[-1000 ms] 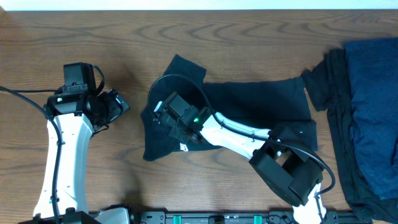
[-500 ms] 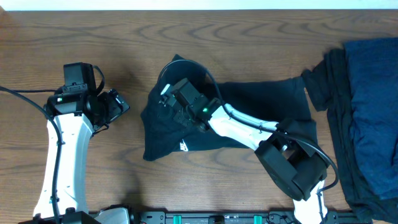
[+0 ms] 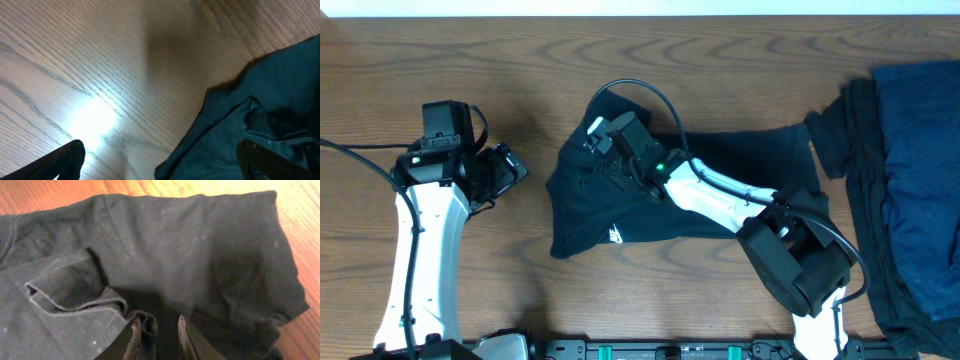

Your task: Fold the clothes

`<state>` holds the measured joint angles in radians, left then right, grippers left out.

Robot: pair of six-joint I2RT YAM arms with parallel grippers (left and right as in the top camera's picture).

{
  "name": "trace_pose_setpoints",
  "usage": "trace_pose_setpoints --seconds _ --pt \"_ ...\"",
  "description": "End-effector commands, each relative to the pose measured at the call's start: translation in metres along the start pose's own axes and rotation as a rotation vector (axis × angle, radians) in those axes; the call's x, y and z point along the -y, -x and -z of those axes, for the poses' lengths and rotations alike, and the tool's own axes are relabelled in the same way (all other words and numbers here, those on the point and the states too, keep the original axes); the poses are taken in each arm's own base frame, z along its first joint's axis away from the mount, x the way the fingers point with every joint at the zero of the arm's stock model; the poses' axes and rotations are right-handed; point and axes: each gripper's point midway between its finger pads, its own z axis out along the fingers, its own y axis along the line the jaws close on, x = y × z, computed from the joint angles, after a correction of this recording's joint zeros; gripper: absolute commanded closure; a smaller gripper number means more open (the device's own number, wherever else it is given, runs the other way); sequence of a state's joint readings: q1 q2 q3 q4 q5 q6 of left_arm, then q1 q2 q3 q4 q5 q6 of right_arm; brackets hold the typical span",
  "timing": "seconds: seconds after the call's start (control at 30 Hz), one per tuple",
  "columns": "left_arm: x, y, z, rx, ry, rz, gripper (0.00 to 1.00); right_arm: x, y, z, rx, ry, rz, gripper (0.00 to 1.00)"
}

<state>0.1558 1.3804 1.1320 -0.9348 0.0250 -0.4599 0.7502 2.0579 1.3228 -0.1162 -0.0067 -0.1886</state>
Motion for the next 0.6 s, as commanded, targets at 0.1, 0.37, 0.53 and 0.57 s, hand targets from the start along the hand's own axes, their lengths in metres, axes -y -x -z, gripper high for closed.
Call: trace_pose_setpoints --seconds 0.1,0.37,0.53,0.57 --pt "-0.002 0.002 0.001 0.009 0.009 0.004 0.02 0.016 0.0 -0.001 0.006 -0.024 -0.022 0.74" --pt "-0.002 0.002 0.001 0.009 0.009 0.004 0.02 0.021 -0.001 -0.001 0.004 -0.03 -0.029 0.75" --pt "-0.002 0.002 0.001 0.009 0.009 0.005 0.02 0.027 0.001 0.0 0.011 -0.061 -0.043 0.75" --pt "-0.002 0.002 0.001 0.009 0.009 0.004 0.02 0.032 0.002 0.0 0.016 -0.089 -0.067 0.74"
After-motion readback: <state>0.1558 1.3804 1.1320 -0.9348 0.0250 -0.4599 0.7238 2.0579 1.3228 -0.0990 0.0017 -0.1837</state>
